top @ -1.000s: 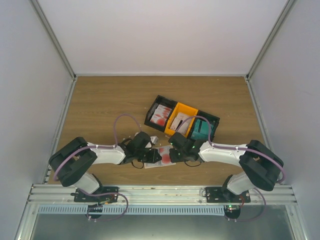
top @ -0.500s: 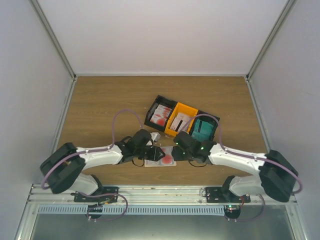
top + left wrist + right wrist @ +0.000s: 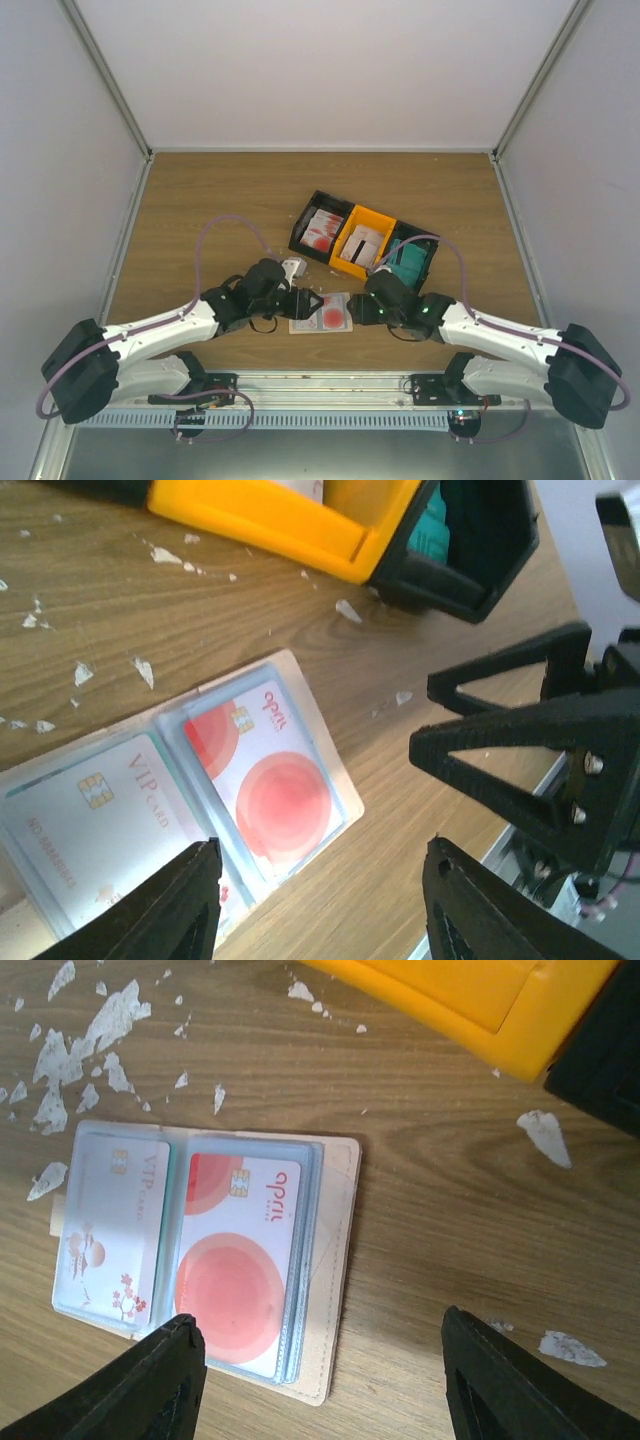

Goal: Put the credit cards into the card holder
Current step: Insert the credit card into the card holder, then close the card holder at the center of the board.

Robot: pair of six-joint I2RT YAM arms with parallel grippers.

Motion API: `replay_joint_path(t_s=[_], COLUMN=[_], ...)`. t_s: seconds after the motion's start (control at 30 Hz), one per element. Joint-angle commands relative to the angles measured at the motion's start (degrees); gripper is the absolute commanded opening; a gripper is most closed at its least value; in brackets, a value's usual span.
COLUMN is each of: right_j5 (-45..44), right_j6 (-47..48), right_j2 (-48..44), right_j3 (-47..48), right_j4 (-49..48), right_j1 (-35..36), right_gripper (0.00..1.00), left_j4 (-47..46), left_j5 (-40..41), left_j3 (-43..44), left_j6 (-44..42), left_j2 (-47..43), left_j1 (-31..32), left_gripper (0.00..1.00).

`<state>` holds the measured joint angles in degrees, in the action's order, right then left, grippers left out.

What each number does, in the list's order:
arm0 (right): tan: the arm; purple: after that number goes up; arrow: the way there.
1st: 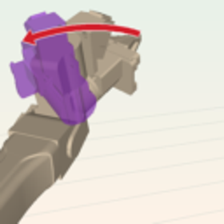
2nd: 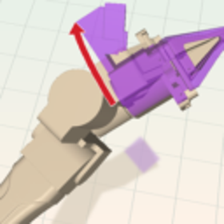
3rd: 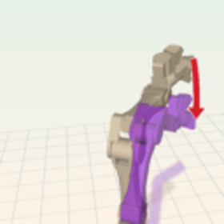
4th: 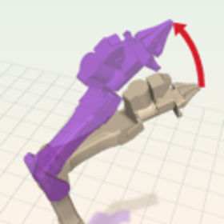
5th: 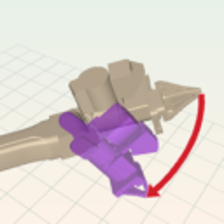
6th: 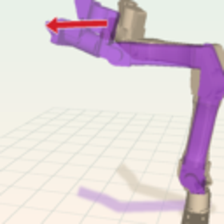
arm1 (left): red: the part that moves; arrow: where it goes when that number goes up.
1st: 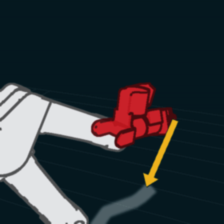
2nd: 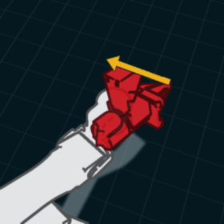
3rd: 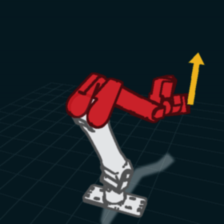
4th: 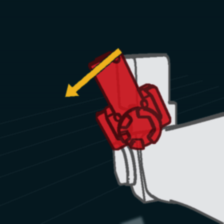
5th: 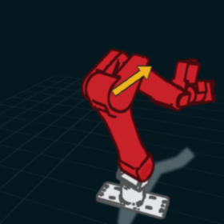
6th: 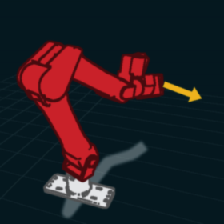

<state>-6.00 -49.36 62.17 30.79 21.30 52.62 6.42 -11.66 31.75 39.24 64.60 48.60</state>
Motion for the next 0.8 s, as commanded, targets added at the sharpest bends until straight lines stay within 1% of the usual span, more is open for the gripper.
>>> replay_joint_path(t_s=[0.0,0.1,0.17,0.2,0.37,0.57,0.67,0.73,0.77], right_j5=[3.3,5.3,6.9,8.0,12.8,17.1,17.6,17.8,18.2], right_j6=[0.2,0.2,0.5,0.7,2.5,3.6,3.4,3.2,3.5], right_j2=[1.3,3.1,4.0,4.3,6.0,8.2,8.4,8.4,8.4], right_j3=[-2.1,-3.1,-3.7,-4.0,-6.1,-6.6,-5.7,-4.9,-4.3], right_j4=[-6.2,-8.6,-10.5,-11.4,-16.2,-17.9,-15.8,-13.7,-12.4], right_j1=[-0.9,-2.5,-3.9,-4.9,-7.8,-10.5,-11.6,-12.0,-12.1], right_gripper=[0.65,0.64,0.63,0.63,0.6,0.59,0.6,0.6,0.6], left_j4=[-5.0,-8.7,-9.1,-9.1,-9.5,-7.0,-1.3,4.5,5.8], left_j5=[-5.1,-7.6,-6.2,-5.2,-4.3,-2.5,-2.1,-1.3,-0.7], left_j3=[-1.7,-0.6,0.3,0.7,2.3,4.3,6.9,9.1,9.8], left_j6=[0.6,0.6,0.8,0.8,-0.5,-0.5,0.1,0.8,1.4], left_j2=[1.6,6.0,8.8,9.9,14.3,19.6,20.8,20.7,20.2], left_j1=[0.0,0.0,0.0,0.0,0.0,0.0,0.1,0.3,0.3], left_gripper=[0.52,0.37,0.31,0.3,0.3,0.29,0.29,0.32,0.33])
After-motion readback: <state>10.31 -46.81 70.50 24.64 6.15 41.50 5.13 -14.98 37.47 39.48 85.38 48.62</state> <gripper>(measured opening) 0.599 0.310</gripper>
